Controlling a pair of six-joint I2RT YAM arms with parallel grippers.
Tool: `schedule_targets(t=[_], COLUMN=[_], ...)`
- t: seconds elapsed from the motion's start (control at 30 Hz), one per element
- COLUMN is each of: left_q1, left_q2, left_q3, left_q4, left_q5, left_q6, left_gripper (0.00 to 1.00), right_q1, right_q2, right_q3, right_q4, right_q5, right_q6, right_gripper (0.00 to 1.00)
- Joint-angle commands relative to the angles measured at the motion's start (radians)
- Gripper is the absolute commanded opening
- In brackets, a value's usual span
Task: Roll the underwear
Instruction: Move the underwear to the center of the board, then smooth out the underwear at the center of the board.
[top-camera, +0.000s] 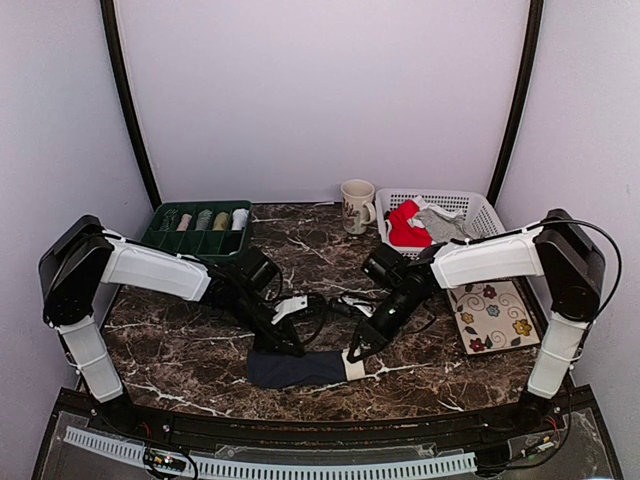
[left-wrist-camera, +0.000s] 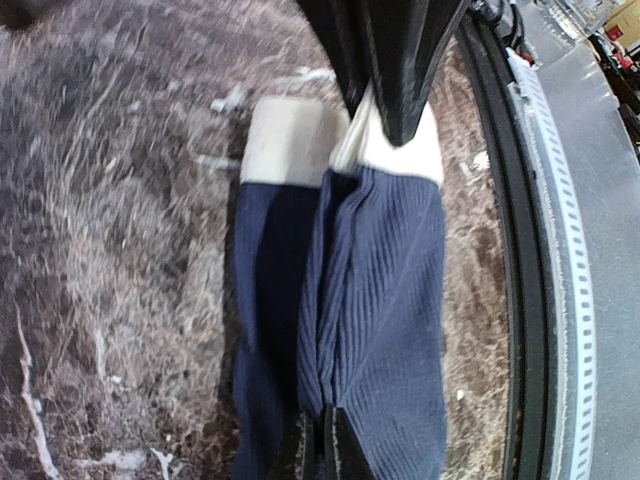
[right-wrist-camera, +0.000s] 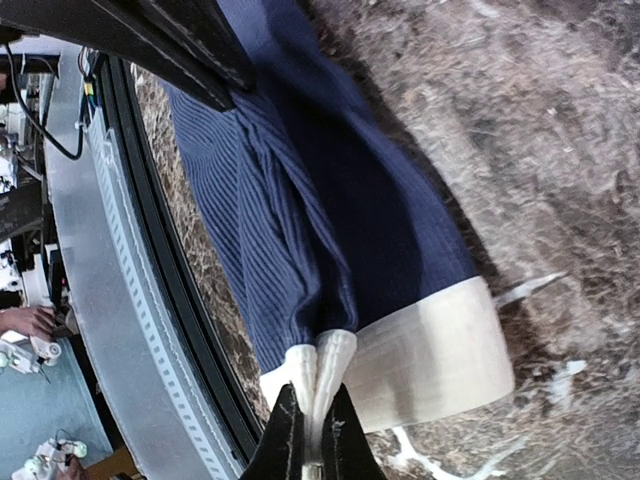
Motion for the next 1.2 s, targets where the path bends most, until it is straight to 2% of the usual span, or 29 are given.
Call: schedule_targets(t=[0.0, 0.13, 0.47, 0.77, 0.93, 1.17], left_q1=[0.022, 0.024, 0.03, 0.044, 0.067, 0.085], left_q2=[0.06, 0.101, 0.12, 0.047, -0.001, 0.06], left_q3=[0.024, 0.043, 0.039, 0.047, 0.045, 0.05], left_q4=[-0.076, -0.084, -0.079, -0.106, -0.154, -0.131], left_q5=[-0.024, -0.03, -0.026, 0.004, -0.023, -0.114], left_q6=[0.034, 0.034, 0.025, 0.024, 0.024, 0.023], left_gripper=[0.0, 0.0, 0.0, 0.0, 0.0, 0.0], right_q1=[-0.037, -0.058, -0.098, -0.114, -0.114, -0.114], right_q2=[0.048, 0.086, 0.182, 0.263, 0.265, 0.25], right_q3=[0.048, 0.11, 0.132, 0.086, 0.062, 0.026], right_q4=[-0.069, -0.099, -0.088, -0.06, -0.055, -0.049], right_q5=[-0.042, -0.06, -0.055, 0.006, 0.021, 0.042], right_q6=[-0.025, -0.034, -0.033, -0.012, -0.012, -0.005], right_gripper=[0.0, 0.0, 0.0, 0.0, 0.0, 0.0])
